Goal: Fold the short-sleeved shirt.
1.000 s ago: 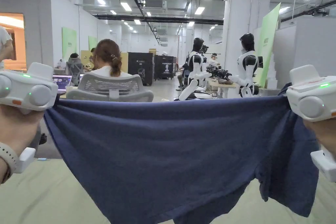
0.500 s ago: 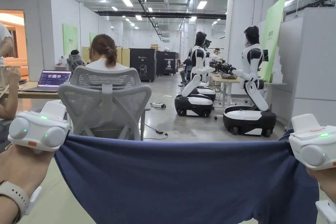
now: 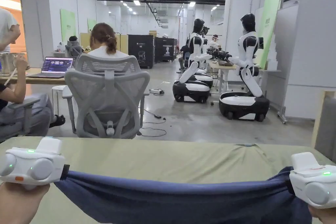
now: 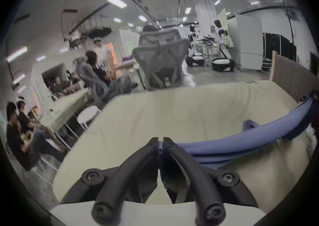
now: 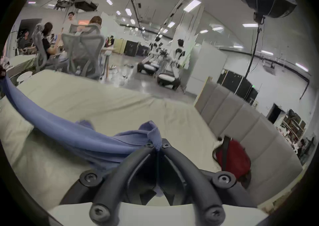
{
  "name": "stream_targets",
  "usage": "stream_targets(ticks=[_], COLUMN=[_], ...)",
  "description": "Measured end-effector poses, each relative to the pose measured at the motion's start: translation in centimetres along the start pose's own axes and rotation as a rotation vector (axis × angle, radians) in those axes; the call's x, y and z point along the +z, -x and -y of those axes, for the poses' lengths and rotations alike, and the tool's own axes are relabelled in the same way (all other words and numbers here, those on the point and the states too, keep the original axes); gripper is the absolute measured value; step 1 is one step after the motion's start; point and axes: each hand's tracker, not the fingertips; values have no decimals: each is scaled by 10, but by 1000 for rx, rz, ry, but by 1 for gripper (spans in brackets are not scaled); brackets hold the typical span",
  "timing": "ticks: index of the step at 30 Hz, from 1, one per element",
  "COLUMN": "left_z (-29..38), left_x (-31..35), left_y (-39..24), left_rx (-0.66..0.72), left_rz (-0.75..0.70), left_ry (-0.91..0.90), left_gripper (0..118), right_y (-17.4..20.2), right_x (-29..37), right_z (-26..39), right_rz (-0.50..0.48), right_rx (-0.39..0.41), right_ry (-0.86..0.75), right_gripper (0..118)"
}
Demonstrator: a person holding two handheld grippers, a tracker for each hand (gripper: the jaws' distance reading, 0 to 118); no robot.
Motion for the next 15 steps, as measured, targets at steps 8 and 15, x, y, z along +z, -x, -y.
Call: stream_targets(ticks=[8, 15], left_z=[185, 207], left_x=[28, 80], left_y=[-5, -4], left_rx=[-3, 68], left_rz=[81, 110], left_ry=[256, 118], left_gripper=[2, 87], right_y=[38, 51], right_x=[44, 82], right_z=[173, 184], right_rz=[-161, -219], right_rx=[-78, -219], right_ry=[229, 146], right_gripper=[2, 106])
